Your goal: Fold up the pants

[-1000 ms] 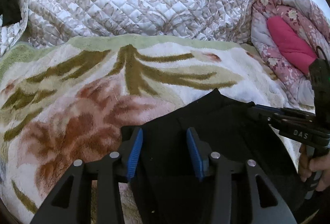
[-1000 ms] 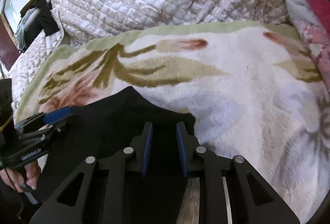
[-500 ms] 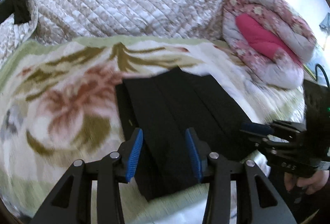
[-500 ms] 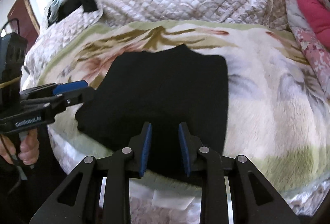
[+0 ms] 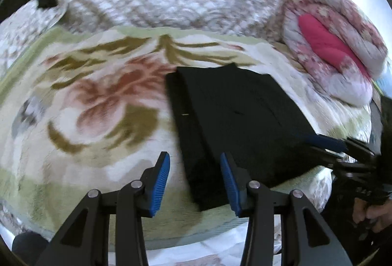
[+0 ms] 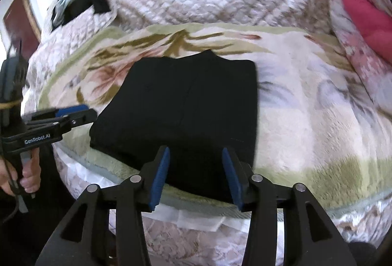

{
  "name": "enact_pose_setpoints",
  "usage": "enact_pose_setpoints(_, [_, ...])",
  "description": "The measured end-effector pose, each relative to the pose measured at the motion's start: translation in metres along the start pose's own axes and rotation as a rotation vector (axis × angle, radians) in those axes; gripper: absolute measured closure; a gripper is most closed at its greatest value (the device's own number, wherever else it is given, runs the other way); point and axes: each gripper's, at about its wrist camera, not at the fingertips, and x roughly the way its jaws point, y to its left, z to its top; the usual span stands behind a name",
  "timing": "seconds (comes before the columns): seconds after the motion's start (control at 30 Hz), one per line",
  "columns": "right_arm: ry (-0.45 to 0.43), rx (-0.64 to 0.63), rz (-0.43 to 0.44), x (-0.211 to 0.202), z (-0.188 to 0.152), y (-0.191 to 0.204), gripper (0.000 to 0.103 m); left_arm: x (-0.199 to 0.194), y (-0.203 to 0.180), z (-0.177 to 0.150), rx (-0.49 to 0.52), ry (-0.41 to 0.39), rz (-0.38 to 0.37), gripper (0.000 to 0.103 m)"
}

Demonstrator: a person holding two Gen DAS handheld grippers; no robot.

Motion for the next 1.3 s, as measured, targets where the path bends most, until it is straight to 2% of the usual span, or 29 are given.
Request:
enact_pose_setpoints(0.13, [-0.011,0.093,0.040,-0.007,0.003,-0.021,0.057,-0.007,0.016,0.003,-0.050,-0.001,-0.009,0.057])
enact_pose_setpoints(0.27, [-0.009,0.147,0.055,-0.005,0.011,-0.034,0.057,-0.007,0.014,0.010,-0.050,-0.016,-0.026,0.057])
enact_pose_setpoints(0.4, [0.013,0.183,0.094,0.004,0.021,-0.045,0.057,0.004,0.011,0.019,-0.056,0.003,-0.059,0.057])
enact_pose_setpoints(0.77, [0.064,0.252,0.170,0.034,0.036,-0.070,0.057,0.042,0.015,0.030,-0.111,0.068,-0.118,0.053])
enact_pose_setpoints(0.8, [0.073,0.256,0.173,0.038,0.037,-0.071,0.057,0.045,0.016,0.031,-0.118,0.072,-0.118,0.050])
enact_pose_setpoints(1.03, [0.087,0.298,0.222,0.055,0.043,-0.080,0.057,0.060,0.019,0.041,-0.149,0.072,-0.168,0.047])
enact_pose_setpoints(1.1, [0.087,0.306,0.231,0.058,0.044,-0.081,0.057,0.066,0.021,0.043,-0.167,0.075,-0.194,0.043])
enact_pose_setpoints(1.3, [0.089,0.324,0.262,0.054,0.037,-0.076,0.057,0.067,0.021,0.034,-0.193,0.064,-0.218,0.042])
